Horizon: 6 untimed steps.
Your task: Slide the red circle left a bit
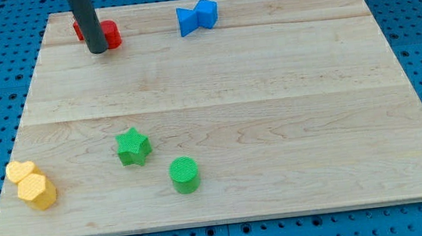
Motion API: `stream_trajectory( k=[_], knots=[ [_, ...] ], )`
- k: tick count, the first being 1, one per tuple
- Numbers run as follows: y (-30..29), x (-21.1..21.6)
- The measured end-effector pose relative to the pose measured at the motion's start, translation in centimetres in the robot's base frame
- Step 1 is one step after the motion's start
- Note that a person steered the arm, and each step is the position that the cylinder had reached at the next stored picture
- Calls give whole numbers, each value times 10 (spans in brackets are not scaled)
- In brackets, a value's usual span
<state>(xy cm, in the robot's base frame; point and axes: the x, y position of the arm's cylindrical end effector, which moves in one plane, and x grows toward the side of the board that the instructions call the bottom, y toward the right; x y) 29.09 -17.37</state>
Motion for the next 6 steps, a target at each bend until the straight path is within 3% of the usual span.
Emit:
stream_trajectory(
  k=[2, 4, 6],
  knots=[
    [11, -10],
    [89, -15],
    [45, -34]
  ],
)
